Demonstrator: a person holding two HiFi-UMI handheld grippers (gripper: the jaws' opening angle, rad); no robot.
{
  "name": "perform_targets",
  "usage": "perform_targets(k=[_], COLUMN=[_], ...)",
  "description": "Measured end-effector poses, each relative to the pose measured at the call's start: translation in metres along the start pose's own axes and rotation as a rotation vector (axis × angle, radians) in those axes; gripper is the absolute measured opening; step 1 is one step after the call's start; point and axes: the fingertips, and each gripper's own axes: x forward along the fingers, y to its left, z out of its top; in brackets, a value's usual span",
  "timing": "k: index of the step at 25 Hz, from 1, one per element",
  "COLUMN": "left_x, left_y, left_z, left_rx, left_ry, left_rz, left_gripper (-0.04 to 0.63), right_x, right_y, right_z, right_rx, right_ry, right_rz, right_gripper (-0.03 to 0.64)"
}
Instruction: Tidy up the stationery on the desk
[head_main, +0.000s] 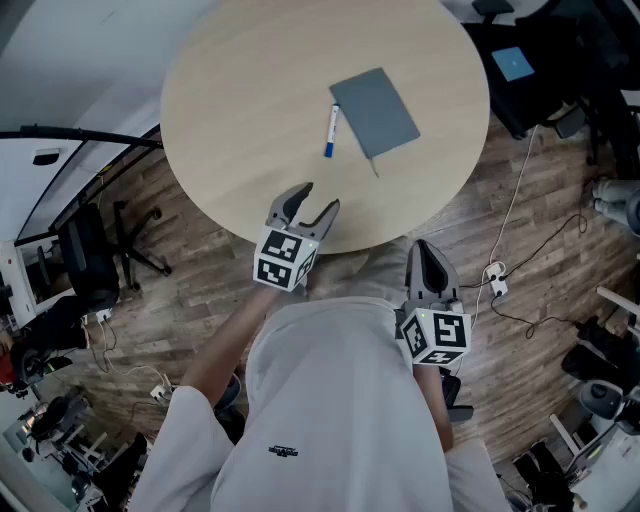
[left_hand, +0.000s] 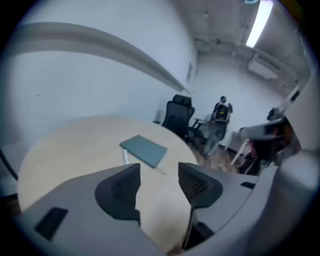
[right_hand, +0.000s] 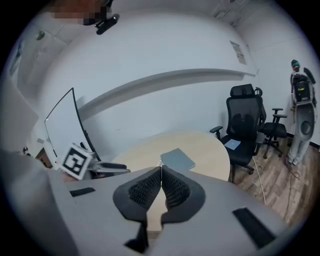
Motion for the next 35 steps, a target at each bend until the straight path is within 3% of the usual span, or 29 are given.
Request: perform_targets(k=[5, 7, 9, 11, 14, 18, 24, 29, 35], left_x=[-0.196, -0.245, -0.271, -0.283, -0.295, -0.315, -0.338, -0.327, -0.270], left_y=[-0.062, -0.082, -0.095, -0.092, -0.081, -0.081, -0.063, -0.089, -0.057], left_z=[-0.047, -0.058, -0.063, -0.069, -0.080, -0.078, -0.084, -0.082, -0.051], left_rx=[-0.083, -0.098, -0.052, -0.041, -0.107, -0.111, -0.132, -0.105, -0.109], left_ry=[-0.087, -0.108, -0.128, -0.125, -0.089, -0.051, -0.074, -0.064, -0.051], left_rz=[-0.250, -0.304, -0.329, -0.326, -0.299, -0.285, -0.285, -0.296, -0.284], left_gripper=[0.220, 0.106, 0.050, 0.040, 0.038, 0.038, 0.038, 0.038, 0.038], right_x=[-0.051, -0.077, -0.097, -0.110, -0.125, -0.140, -0.148, -0.172, -0.113], right_y=[0.149, 0.195, 0.219, 0.231, 0.242, 0.245, 0.260, 0.237, 0.206], right_z=[-0.049, -0.060, -0.070, -0.083, -0.097, -0.090, -0.099, -0.120, -0.089], right_rx=[0.052, 0.030, -0.003, 0.010, 0.059, 0.072, 0.084, 0.132, 0.134], right_ry=[-0.044, -0.050, -0.048, -0.039, -0.031, -0.043, -0.082, -0.070, -0.077], right_rz=[-0.053, -0.048, -0.055, -0.064, -0.054, -0.069, -0.127, -0.156, -0.153], right_gripper=[0.034, 0.034, 0.034, 0.034, 0.034, 0.034, 0.034, 0.034, 0.034])
